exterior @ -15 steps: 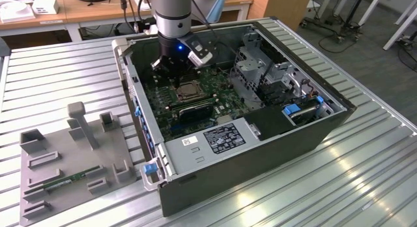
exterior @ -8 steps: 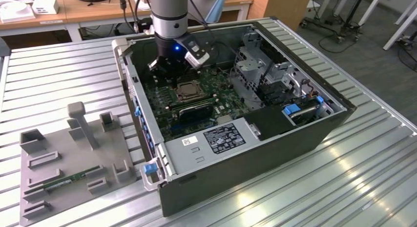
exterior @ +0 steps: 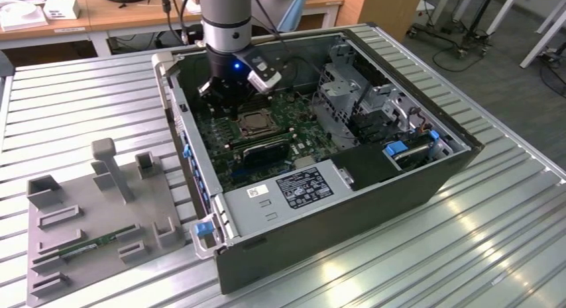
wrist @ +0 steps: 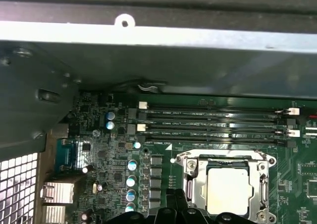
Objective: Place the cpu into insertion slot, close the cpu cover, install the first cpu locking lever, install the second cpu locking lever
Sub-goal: 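Install the first cpu locking lever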
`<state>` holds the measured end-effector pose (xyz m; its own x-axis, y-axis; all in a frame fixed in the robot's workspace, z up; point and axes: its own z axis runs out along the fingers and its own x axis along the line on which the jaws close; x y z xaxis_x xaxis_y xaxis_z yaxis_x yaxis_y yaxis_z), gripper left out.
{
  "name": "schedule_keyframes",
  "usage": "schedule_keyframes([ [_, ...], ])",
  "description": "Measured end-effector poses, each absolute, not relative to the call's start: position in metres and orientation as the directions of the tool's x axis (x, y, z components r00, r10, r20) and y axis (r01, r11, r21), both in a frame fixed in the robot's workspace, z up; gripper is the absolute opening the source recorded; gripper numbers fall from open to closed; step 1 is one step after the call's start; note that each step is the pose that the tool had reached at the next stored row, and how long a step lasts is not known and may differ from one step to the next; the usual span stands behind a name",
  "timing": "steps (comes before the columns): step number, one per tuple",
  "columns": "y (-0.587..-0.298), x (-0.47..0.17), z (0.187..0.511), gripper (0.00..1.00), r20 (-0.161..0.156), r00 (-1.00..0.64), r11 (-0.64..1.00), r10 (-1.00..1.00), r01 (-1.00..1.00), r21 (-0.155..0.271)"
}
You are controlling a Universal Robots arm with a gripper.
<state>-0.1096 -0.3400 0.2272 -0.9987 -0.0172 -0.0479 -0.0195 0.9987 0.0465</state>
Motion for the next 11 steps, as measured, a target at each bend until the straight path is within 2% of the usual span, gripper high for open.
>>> schedule_keyframes([
  [11, -0.34, -0.1148, 0.2272, 0.11, -0.048, -0.999, 0.999, -0.017, -0.019, 0.046],
])
